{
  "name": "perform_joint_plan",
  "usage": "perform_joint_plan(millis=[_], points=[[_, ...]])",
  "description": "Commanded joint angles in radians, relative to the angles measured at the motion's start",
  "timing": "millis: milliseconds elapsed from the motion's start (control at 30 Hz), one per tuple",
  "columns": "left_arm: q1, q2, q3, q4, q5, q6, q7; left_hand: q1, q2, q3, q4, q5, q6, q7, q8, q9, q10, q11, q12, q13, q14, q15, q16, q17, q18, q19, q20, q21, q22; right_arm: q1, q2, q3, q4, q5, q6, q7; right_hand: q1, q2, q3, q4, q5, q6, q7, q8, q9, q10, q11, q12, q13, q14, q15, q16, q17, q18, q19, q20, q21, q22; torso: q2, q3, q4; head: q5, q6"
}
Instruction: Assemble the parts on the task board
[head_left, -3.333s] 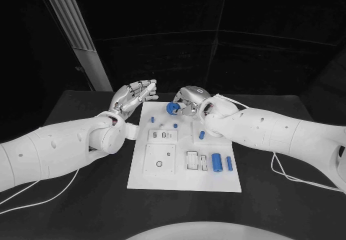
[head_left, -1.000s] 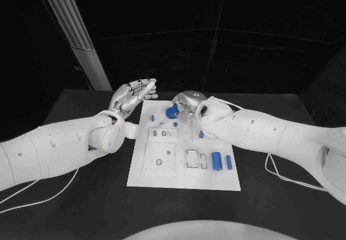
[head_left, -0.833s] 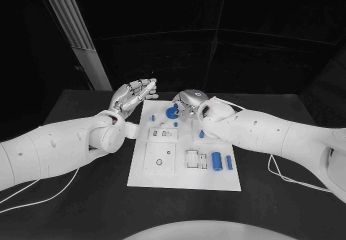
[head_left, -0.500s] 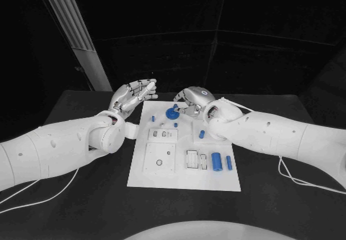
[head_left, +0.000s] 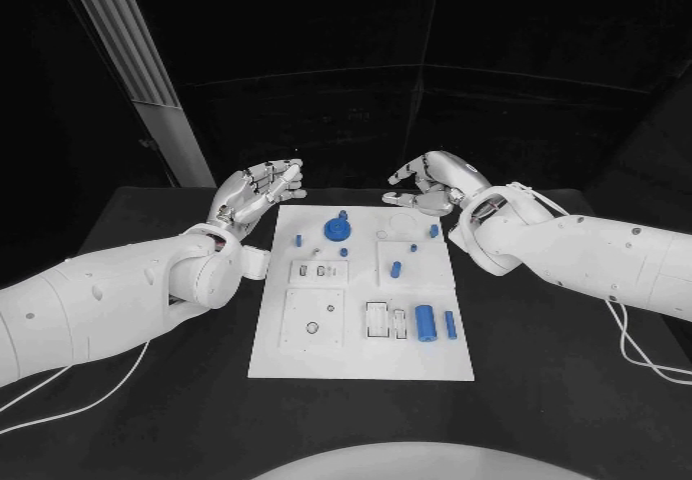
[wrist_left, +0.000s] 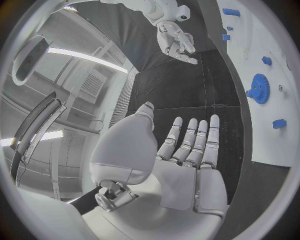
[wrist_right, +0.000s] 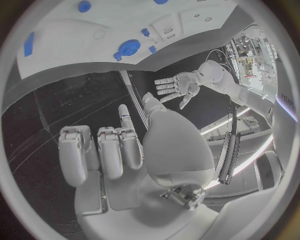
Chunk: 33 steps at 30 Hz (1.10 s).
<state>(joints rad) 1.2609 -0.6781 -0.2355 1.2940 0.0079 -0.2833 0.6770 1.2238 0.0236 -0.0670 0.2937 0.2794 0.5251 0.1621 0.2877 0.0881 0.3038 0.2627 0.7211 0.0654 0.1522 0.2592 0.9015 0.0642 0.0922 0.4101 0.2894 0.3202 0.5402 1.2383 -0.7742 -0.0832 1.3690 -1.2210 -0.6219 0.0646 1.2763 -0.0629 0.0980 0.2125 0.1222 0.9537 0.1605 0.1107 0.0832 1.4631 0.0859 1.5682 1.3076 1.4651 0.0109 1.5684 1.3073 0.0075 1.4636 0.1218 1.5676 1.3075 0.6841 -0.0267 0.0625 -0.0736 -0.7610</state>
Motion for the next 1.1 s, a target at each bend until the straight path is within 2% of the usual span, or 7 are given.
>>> perform_joint_plan(millis=[33,167,400,467,533,867,1100], points=[[0.000,0.002,0.001,-0.004,-0.002,0.012,0.239,-0.001,0.011,-0.004,-0.001,0.003,-0.009,0.132,0.005,-0.001,-0.008,0.002,0.000,0.000,-0.008,0.001,-0.001,0.001,0.000,-0.008,0.000,0.001,-0.001,0.003,-0.038,0.000,0.017,0.079,0.012,0.061,0.015,0.007,-0.001,0.001,-0.016,-0.004,-0.010,-0.009,-0.002,0.108,0.000,0.003,0.263,0.106,0.003,0.002,0.263,-0.007,0.107,0.003,0.003,0.263,-0.002,0.0014,-0.0014,-0.015,0.004],[-0.002,0.003,0.001,-0.008,-0.002,0.012,0.240,-0.001,0.011,-0.004,-0.001,0.003,-0.009,0.132,0.005,-0.001,-0.008,0.002,0.000,0.000,-0.008,0.001,-0.001,0.001,0.000,-0.008,0.000,0.001,-0.001,0.002,-0.079,-0.002,0.014,0.088,0.034,0.066,0.039,0.009,-0.004,-0.004,-0.033,-0.016,-0.017,-0.019,-0.006,0.108,-0.006,0.003,0.263,0.106,-0.001,0.002,0.263,-0.007,0.107,0.001,0.003,0.263,-0.001,0.0003,-0.0007,-0.031,0.008],[-0.006,0.001,0.001,-0.009,-0.002,0.013,0.240,0.000,0.012,-0.005,-0.001,0.005,-0.010,0.132,0.009,-0.001,-0.009,0.002,0.001,0.000,-0.009,0.001,-0.001,0.002,0.000,-0.008,0.000,0.001,-0.001,-0.011,-0.116,-0.003,-0.020,0.093,0.072,0.048,0.081,0.009,-0.008,-0.014,-0.048,-0.033,-0.026,-0.034,-0.010,0.108,-0.014,0.003,0.263,0.106,-0.006,0.002,0.263,-0.007,0.107,-0.005,0.003,0.263,0.000,0.0019,-0.0009,-0.056,0.016],[-0.007,0.000,0.001,-0.009,-0.002,0.014,0.240,0.000,0.012,-0.005,-0.001,0.005,-0.010,0.132,0.009,-0.001,-0.009,0.002,0.001,0.000,-0.009,0.001,-0.001,0.002,0.000,-0.008,0.000,0.001,-0.001,-0.019,-0.117,-0.003,-0.036,0.092,0.085,0.038,0.094,0.009,-0.008,-0.017,-0.052,-0.039,-0.029,-0.038,-0.011,0.108,-0.017,0.003,0.263,0.106,-0.009,0.002,0.263,-0.007,0.107,-0.007,0.003,0.263,0.000,-0.0003,0.0004,-0.059,0.017],[-0.007,0.000,0.001,-0.009,-0.002,0.014,0.240,0.000,0.012,-0.005,-0.001,0.005,-0.010,0.132,0.009,-0.001,-0.009,0.002,0.001,0.000,-0.009,0.001,-0.001,0.002,0.000,-0.008,0.000,0.001,-0.001,-0.027,-0.113,-0.003,-0.053,0.089,0.095,0.030,0.106,0.010,-0.007,-0.020,-0.055,-0.044,-0.032,-0.040,-0.012,0.108,-0.019,0.003,0.263,0.106,-0.011,0.002,0.263,-0.007,0.107,-0.009,0.003,0.263,0.000,-0.0007,0.0013,-0.064,0.016],[-0.009,-0.004,0.001,-0.007,-0.002,0.015,0.241,0.001,0.013,-0.005,-0.002,0.006,-0.012,0.132,0.009,-0.001,-0.009,0.002,0.001,0.000,-0.009,0.001,0.000,0.002,0.000,-0.008,0.000,0.001,-0.002,-0.064,-0.070,-0.004,-0.138,-0.018,0.140,-0.006,0.131,0.010,-0.008,-0.026,-0.059,-0.061,-0.043,-0.046,-0.014,0.108,-0.029,0.003,0.263,0.106,-0.018,0.002,0.263,-0.007,0.107,-0.015,0.003,0.263,0.001,-0.0007,0.0021,-0.067,0.018],[-0.009,-0.007,0.001,-0.005,-0.002,0.015,0.240,0.001,0.013,-0.005,-0.002,0.006,-0.012,0.132,0.009,-0.001,-0.009,0.002,0.001,0.000,-0.009,0.001,0.000,0.002,0.000,-0.008,0.000,0.001,-0.002,-0.078,-0.054,-0.004,-0.164,-0.067,0.178,-0.031,0.137,0.010,-0.008,-0.026,-0.061,-0.067,-0.048,-0.046,-0.014,0.108,-0.034,0.003,0.263,0.106,-0.022,0.002,0.263,-0.007,0.107,-0.018,0.003,0.263,0.002,-0.0007,0.0011,-0.066,0.014]])
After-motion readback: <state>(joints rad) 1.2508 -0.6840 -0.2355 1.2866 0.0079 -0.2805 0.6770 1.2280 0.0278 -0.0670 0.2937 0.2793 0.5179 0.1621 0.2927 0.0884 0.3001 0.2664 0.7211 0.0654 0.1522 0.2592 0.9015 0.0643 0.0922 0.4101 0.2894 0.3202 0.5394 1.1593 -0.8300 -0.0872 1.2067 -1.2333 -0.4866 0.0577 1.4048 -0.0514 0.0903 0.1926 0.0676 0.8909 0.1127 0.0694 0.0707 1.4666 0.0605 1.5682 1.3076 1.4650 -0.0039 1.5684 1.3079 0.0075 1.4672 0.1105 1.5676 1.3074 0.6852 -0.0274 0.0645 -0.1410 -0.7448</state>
